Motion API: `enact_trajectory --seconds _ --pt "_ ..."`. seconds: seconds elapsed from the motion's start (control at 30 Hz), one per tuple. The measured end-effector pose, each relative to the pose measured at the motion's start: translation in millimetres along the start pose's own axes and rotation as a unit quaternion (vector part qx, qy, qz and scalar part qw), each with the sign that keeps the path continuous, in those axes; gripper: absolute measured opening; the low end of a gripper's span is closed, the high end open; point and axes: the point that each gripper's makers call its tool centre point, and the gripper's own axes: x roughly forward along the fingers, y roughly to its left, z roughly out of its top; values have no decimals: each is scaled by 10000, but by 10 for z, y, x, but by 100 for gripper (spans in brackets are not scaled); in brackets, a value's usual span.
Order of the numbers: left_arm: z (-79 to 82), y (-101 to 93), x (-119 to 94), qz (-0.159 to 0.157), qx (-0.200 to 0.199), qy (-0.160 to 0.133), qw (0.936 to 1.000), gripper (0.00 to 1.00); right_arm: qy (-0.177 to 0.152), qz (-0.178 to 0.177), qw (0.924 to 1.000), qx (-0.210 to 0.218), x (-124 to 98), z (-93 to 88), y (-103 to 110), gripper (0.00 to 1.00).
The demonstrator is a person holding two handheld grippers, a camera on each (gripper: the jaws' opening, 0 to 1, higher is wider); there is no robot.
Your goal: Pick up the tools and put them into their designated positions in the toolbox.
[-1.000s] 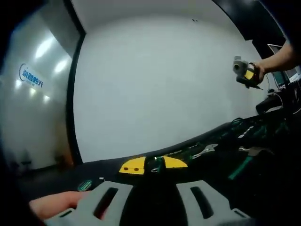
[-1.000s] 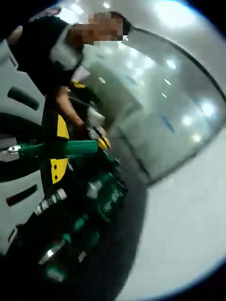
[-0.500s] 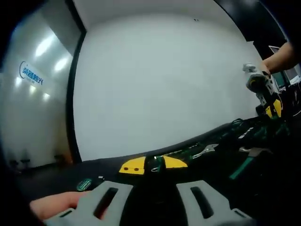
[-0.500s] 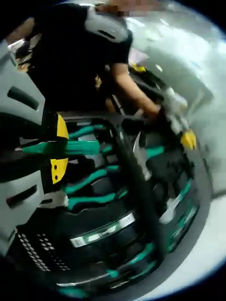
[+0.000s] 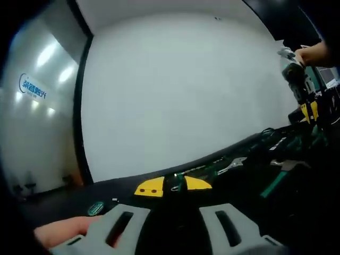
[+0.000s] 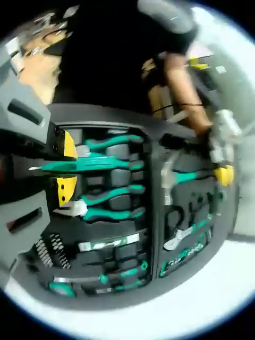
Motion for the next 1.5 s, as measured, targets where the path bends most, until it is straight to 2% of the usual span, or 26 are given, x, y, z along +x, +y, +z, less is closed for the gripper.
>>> enact_trajectory --seconds 0.03,0.07,0.2,0.3,0.4,0.47,0.5,0.53,0.67,0.73,0.8,0.87,0.9,0.93,0.97,1.0,1.03,1.07,1.1,1.13,1.17,1.2,1.23,1.33,1.4,1.5 --pt "-6 -1 0 -3 2 12 10000 9 43 -58 9999 -148 -15 -2 60 8" --pt "-12 -3 1 -4 15 28 10000 9 23 -262 9992 -289 -25 24 107 8" --pt "-1 -51 -9 -13 89 50 9999 9 211 -971 9943 -386 -6 11 119 9" --pt "-29 -50 5 -21 167 115 9998 9 204 -1101 9922 -541 87 7 154 9" --pt "-16 -57 9 -32 165 81 9998 9 269 -1016 9932 -496 186 -60 210 9" --pt "-18 -63 3 -23 176 100 9998 9 175 -1132 9923 -466 168 -34 102 10" --pt "-24 -67 7 -32 178 112 9998 9 124 -1121 9934 -201 175 -34 97 10" --pt "-28 -72 7 -35 192 122 9997 9 45 -992 9951 -6 196 -25 98 8" --pt "-46 -72 20 -43 228 140 9996 9 -142 -651 9972 332 237 -36 129 7" --pt "-48 -63 23 -33 218 136 9997 9 -482 -316 9949 830 203 -6 65 7" --pt "-47 -59 24 -31 199 133 9997 9 -746 18 9844 1596 162 9 67 7" --pt "-43 -58 26 -35 190 116 9997 9 -1182 191 9612 2486 115 48 -57 0" --pt "-44 -59 26 -41 185 115 9998 9 -1298 281 9393 3162 124 9 -135 0" --pt "-46 -58 25 -38 191 121 9997 9 -1246 439 9252 3558 138 -52 -167 0" --pt "-44 -59 23 -38 195 119 9997 9 -1203 515 9192 3715 172 -122 -190 0" --pt "-41 -61 21 -40 193 115 9997 9 -1205 398 9250 3583 184 -154 -236 0" --pt "-38 -61 21 -43 188 109 9998 9 -1267 64 9378 3231 181 -165 -312 0" --pt "-38 -59 21 -40 186 106 9998 9 -1339 -54 9475 2904 167 -135 -319 0" --pt "-39 -56 20 -36 185 108 9998 9 -1451 -207 9549 2584 134 -67 -323 0" --pt "-39 -55 18 -36 181 111 9998 9 -1580 -558 9614 2181 97 31 -346 3" --pt "-37 -54 13 -32 177 108 9998 9 -1579 -709 9649 1975 73 87 -330 6" --pt "-36 -53 12 -28 180 109 9998 9 -1355 -800 9722 1732 88 135 -237 8" --pt "-38 -52 12 -26 178 114 9998 9 -1213 -900 9759 1578 99 168 -186 9" --pt "-36 -54 10 -22 182 118 9998 9 -1080 -1422 9755 1282 144 351 -108 10" --pt "-32 -67 4 -22 195 129 9997 9 -982 -1670 9772 868 219 465 -40 10" --pt "-34 -68 5 -22 205 137 9997 9 -666 -2282 9694 613 307 461 -101 13"
